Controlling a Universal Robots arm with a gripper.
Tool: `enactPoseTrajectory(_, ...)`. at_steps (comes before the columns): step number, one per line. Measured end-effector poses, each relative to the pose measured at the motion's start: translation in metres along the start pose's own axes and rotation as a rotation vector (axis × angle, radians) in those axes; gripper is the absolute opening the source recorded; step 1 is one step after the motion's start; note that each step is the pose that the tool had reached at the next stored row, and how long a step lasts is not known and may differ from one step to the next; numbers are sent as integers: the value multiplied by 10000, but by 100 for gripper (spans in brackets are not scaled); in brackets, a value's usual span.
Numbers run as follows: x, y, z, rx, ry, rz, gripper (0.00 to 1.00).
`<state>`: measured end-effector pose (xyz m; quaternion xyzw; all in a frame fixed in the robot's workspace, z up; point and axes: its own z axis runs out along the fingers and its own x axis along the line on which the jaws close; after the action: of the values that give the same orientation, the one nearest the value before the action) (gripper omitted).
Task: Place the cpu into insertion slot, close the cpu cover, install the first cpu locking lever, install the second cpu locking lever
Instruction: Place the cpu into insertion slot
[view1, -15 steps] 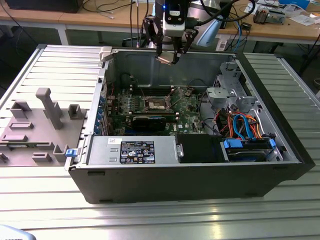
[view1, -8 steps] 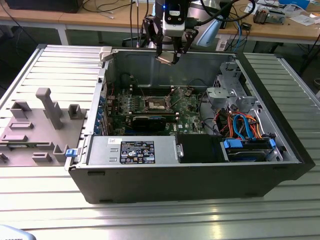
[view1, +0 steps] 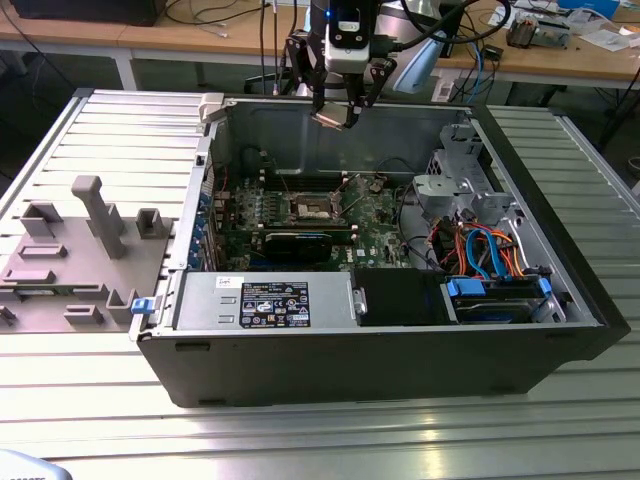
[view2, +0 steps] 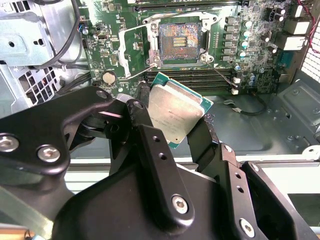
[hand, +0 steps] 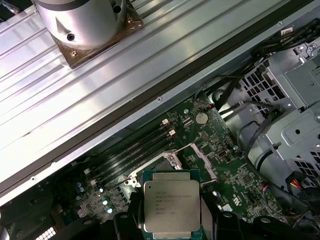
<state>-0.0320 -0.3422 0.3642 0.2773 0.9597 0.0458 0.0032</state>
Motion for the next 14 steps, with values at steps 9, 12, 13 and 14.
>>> enactPoseTrajectory(9, 0, 0, 0, -1, -7, 76, 55)
enactPoseTrajectory(12, 0, 0, 0, -2, -8, 94, 55)
enactPoseTrajectory(13, 0, 0, 0, -2, -9, 98, 55)
enactPoseTrajectory(14, 0, 0, 0, -2, -9, 104, 55)
